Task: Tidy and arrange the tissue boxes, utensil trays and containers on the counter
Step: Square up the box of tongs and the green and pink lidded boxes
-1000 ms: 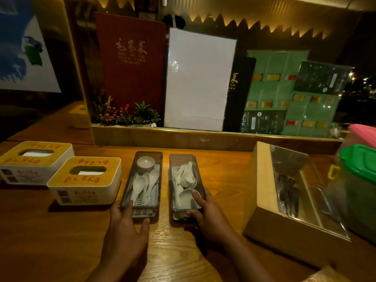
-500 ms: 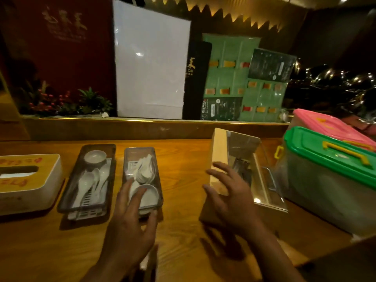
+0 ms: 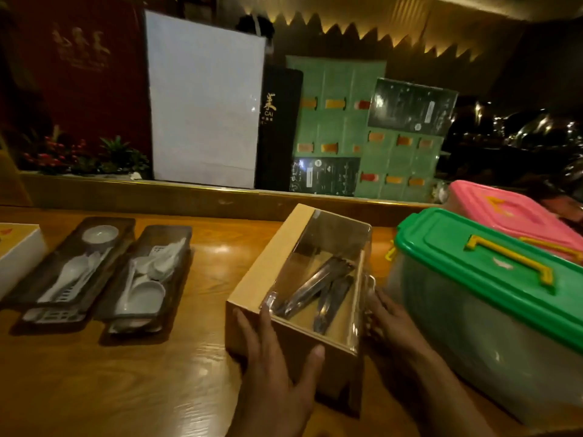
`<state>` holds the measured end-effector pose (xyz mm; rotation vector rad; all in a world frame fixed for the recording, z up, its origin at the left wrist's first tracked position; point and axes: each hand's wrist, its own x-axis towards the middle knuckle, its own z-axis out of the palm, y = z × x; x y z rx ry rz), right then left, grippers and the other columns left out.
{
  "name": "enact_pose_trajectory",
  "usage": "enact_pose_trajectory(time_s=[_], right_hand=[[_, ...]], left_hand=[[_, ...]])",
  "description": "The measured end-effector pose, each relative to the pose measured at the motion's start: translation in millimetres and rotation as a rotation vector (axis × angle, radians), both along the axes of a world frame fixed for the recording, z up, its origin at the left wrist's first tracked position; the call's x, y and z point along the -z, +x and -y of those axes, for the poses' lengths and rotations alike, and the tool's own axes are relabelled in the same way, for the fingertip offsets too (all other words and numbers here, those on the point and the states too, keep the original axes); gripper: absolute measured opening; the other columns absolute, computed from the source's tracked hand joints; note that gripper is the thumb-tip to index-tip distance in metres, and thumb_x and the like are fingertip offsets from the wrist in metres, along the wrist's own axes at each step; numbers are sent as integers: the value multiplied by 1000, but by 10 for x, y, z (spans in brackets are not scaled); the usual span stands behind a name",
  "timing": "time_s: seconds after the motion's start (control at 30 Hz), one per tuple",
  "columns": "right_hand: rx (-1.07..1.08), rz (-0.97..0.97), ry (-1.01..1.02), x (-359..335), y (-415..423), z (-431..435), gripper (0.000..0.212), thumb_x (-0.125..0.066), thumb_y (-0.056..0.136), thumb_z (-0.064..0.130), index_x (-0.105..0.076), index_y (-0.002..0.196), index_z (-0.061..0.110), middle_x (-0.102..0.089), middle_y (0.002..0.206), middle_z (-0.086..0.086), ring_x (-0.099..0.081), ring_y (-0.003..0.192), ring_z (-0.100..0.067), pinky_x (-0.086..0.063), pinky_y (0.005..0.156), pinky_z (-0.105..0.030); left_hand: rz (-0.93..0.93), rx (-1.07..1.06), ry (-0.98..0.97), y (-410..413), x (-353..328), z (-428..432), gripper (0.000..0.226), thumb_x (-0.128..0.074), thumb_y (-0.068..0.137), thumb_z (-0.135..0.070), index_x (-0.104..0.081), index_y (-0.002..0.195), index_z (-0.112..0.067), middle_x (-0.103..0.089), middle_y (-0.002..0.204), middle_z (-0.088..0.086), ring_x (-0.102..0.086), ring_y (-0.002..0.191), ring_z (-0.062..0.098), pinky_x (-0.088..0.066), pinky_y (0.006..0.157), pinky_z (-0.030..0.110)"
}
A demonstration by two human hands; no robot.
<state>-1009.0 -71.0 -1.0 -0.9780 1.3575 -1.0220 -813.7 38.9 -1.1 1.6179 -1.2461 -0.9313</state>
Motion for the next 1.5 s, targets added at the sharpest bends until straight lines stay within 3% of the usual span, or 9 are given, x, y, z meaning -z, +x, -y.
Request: enact_pose_trajectory(time_s=[0.13,0.33,0.47,0.57,0.67,0.87,0.97,1.13,1.5], right_hand=[[-86,52,-5,73,-110,211,35,-70,82,50,-66,115,43,-77,108,-7,-73,101,-33,-56,89,-61],[-93,84,49,158,-8,526,38,-78,80,45,-67,115,36,-74,110,-12,-74,95,-38,-58,82,-63],[24,90,40,230,127,786,19,-61,97,35,-70,111,25,-75,107,-16,-75,91,-34,-62,79,-52],[33,-4,31,243,192,934,22,-55,102,28,-70,108,13,-75,98,-17,-73,80,-28,-60,60,-35],[-5,-171,5,258,248,1014,21,-60,99,25,-74,99,9,-77,87,-12,-73,85,-32,-59,79,-51],[-69,-257,47,277,572,1048,28,-60,99,30,-77,87,10,-77,83,-14,-72,84,-32,-57,72,-40],[-43,-266,79,359,726,1025,31,-60,99,34,-75,86,10,-76,79,-16,-72,78,-30,-56,69,-40],[-27,-275,76,427,865,920,30,-59,98,39,-74,87,16,-76,84,-7,-70,85,-24,-58,85,-45],[-53,-234,138,402,884,837,29,-52,98,49,-70,102,26,-73,105,-2,-67,100,-20,-55,94,-46]], left_hand=[[-85,-90,16,-115,-56,195,121,-55,66,-80,20,153,-42,57,134,-25,18,139,3,-17,122,38],[-4,-198,-41,278,151,745,136,-66,55,-86,13,156,-41,42,152,-24,12,154,22,-26,120,53],[-85,-226,-40,671,91,1091,119,-82,73,-50,0,159,-38,-4,170,-4,-18,153,31,-32,115,55],[-171,-273,-65,935,34,1318,93,-83,79,-31,-28,154,-29,-47,148,1,-44,139,32,-43,107,54],[-133,-308,-39,1170,-5,1529,56,-74,89,-28,-53,140,-24,-63,128,0,-60,120,28,-52,99,53],[-121,-295,-47,1506,-75,1870,31,-57,100,-21,-63,131,-22,-69,115,3,-64,101,19,-54,84,40],[-155,-283,-12,1641,-100,2014,26,-54,102,-22,-66,126,-22,-70,110,4,-66,102,24,-56,91,49],[-154,-244,9,1816,-85,2214,29,-51,103,-27,-64,129,-25,-70,116,9,-67,103,30,-57,89,54],[-156,-268,-23,1786,-60,2234,32,-48,105,-23,-60,134,-23,-68,117,9,-65,97,25,-56,85,48]])
